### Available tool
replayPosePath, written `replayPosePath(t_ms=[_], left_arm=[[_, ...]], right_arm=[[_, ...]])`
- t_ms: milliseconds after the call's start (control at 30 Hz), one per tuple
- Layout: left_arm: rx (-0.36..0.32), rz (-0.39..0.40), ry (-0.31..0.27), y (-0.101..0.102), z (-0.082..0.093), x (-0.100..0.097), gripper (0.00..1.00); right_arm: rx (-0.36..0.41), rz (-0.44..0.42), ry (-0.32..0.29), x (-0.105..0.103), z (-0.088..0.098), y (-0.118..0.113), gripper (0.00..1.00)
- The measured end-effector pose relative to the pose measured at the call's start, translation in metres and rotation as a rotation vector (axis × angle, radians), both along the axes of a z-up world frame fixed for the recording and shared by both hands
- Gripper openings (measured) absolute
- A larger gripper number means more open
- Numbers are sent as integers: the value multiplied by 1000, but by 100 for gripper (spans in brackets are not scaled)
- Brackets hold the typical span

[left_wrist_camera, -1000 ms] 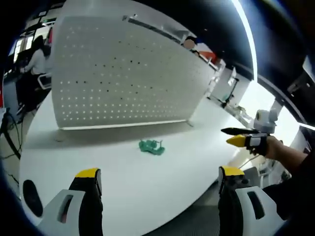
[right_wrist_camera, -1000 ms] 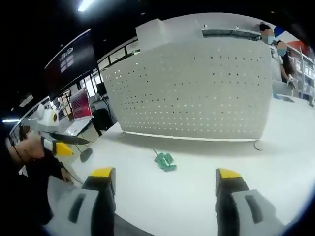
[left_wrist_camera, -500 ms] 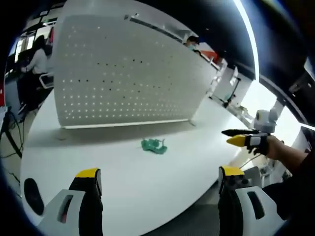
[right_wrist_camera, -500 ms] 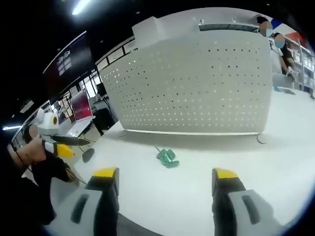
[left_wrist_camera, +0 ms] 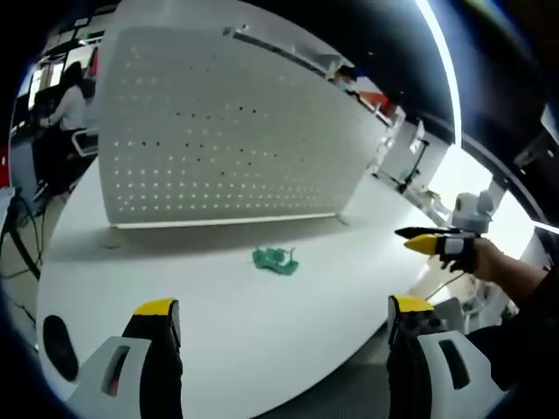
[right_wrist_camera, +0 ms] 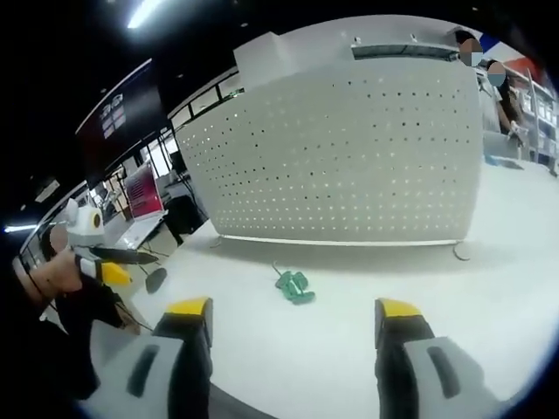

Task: Insert the hook assembly into the mounting plate slot until the hook locks in place.

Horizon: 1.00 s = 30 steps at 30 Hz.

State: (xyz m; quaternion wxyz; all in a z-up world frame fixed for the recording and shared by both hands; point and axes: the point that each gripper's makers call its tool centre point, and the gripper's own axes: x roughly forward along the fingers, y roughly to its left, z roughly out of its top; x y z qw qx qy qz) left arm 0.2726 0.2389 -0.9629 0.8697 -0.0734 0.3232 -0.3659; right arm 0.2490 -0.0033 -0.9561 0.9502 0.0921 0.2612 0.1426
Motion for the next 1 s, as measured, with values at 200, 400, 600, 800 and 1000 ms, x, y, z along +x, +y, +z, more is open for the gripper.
replayPosePath(t_ms=[200, 400, 600, 800, 1000], left_arm=[[2, -2, -1, 0, 0, 0, 100], [7, -1, 2, 2, -1, -1, 100], [13, 2, 7, 4, -4, -1, 100], [16, 5, 13, 5, -6, 0, 100], [20, 6, 22, 4, -9, -1, 100]], right_arm=[[-1, 13, 11, -2, -2, 3, 70], [0, 17, 14, -1, -3, 4, 67], [-18, 16, 19, -3, -6, 1, 66], [-15, 13, 34, -5, -11, 0, 64], [-11, 19, 49, -4, -19, 1, 59]])
